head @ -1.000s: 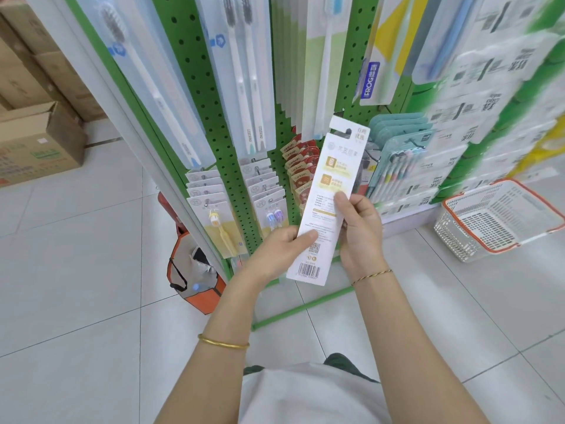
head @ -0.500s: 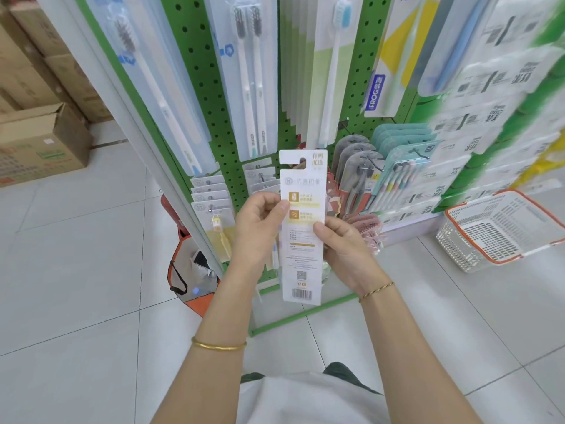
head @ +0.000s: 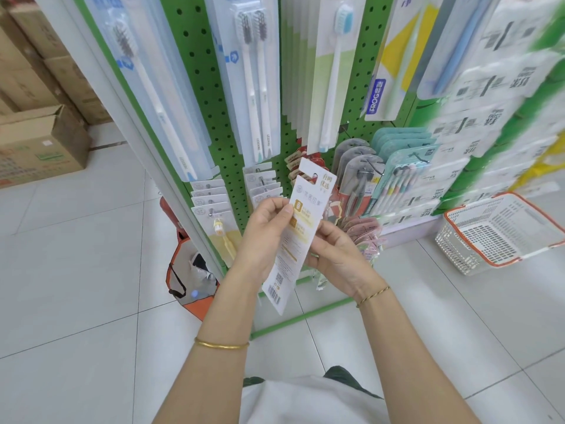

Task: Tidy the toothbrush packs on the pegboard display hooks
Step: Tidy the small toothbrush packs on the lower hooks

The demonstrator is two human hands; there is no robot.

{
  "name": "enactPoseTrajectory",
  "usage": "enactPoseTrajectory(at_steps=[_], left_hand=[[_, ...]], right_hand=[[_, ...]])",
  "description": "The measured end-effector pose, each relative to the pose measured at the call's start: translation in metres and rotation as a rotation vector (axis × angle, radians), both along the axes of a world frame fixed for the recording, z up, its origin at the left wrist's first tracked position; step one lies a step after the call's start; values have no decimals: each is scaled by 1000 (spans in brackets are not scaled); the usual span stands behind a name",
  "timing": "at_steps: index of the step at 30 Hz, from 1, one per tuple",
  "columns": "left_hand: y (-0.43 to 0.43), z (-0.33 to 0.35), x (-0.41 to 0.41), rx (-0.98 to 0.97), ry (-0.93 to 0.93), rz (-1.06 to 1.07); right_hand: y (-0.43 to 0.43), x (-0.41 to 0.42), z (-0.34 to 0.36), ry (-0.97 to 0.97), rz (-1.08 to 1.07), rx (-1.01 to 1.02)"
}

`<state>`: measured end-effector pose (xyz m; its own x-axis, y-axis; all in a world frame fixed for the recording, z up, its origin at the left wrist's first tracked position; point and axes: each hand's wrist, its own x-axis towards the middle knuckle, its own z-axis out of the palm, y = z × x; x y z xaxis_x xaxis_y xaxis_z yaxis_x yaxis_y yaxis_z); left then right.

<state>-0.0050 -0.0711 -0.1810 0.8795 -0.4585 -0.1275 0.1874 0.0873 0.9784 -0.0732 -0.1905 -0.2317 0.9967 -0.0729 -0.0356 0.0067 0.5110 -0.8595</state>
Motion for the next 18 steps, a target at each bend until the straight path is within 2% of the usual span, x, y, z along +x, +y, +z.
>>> enactPoseTrajectory(at_steps=[7,18], left_hand=[[-7,-2,0,84,-85,13],[-14,9,-4,212,-257,16]], right_hand=[[0,3,-1,5,5,-85],[-8,0,1,25,-229,-330]])
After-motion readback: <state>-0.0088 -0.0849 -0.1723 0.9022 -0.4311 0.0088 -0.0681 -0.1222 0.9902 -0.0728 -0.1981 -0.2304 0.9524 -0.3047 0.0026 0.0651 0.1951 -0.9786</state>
